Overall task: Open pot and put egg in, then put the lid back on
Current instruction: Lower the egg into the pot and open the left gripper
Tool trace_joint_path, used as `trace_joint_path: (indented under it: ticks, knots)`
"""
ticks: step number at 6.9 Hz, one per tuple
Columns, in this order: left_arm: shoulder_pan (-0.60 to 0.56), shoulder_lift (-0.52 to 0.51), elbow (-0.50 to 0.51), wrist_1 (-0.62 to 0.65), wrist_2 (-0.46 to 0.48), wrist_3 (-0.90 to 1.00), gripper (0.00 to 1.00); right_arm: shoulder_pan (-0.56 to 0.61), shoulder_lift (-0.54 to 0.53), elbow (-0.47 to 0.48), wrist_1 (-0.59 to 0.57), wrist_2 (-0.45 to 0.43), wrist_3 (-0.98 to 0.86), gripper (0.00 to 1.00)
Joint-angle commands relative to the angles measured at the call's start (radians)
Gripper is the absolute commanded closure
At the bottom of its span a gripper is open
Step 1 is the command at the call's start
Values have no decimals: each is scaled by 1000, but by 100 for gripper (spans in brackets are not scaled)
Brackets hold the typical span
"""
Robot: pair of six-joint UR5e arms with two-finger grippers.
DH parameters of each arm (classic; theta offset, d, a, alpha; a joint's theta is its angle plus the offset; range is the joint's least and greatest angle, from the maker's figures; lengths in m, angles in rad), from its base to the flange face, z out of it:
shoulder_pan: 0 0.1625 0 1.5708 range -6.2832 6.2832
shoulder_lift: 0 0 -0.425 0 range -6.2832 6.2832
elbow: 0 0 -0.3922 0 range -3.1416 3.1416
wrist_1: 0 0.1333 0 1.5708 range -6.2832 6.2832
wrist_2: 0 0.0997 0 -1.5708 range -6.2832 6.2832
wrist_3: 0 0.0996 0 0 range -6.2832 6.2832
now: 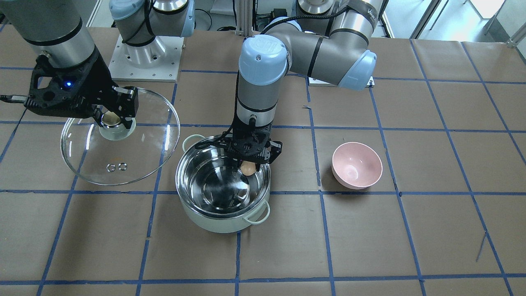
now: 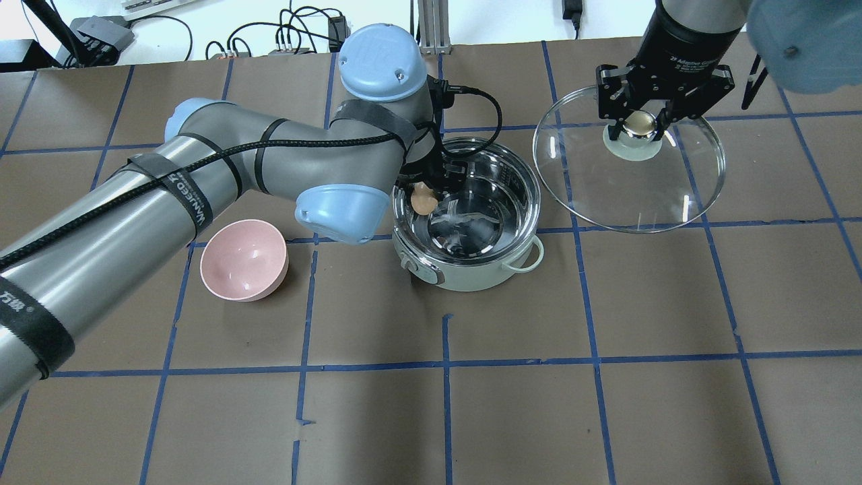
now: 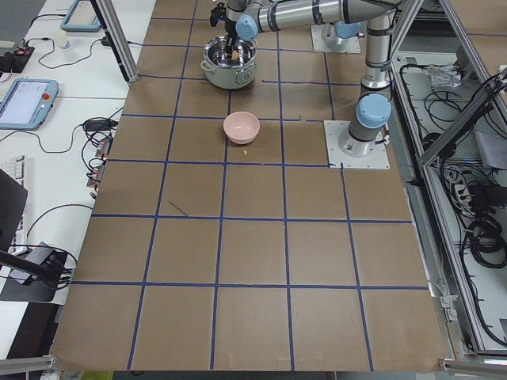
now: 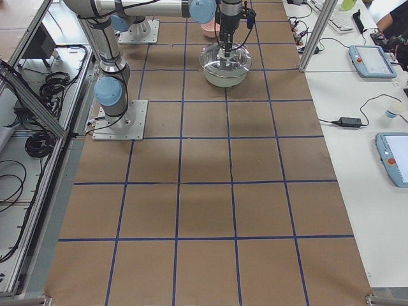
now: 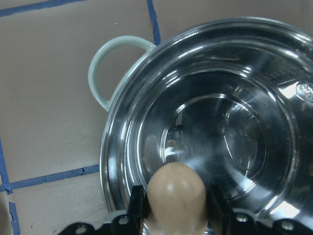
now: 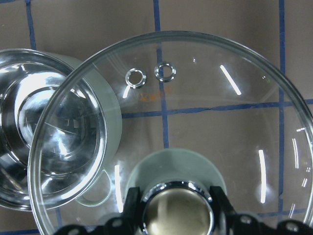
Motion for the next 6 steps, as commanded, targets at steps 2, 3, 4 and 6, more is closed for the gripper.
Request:
trace_joint_path:
  ticks: [2, 3, 4, 6]
  knots:
    - [-1, -41, -4, 28, 4, -2, 81, -7, 1, 0, 0, -4, -2, 88]
    - [-1, -53, -4, 35, 4, -2, 81, -8, 1, 0, 2, -4, -2, 88]
    - [-1, -59, -4, 35, 4, -2, 80, -8, 1, 0, 2, -4, -2, 88]
    - [-1, -61, -25, 36, 6, 0, 56, -8, 0, 0, 2, -4, -2, 88]
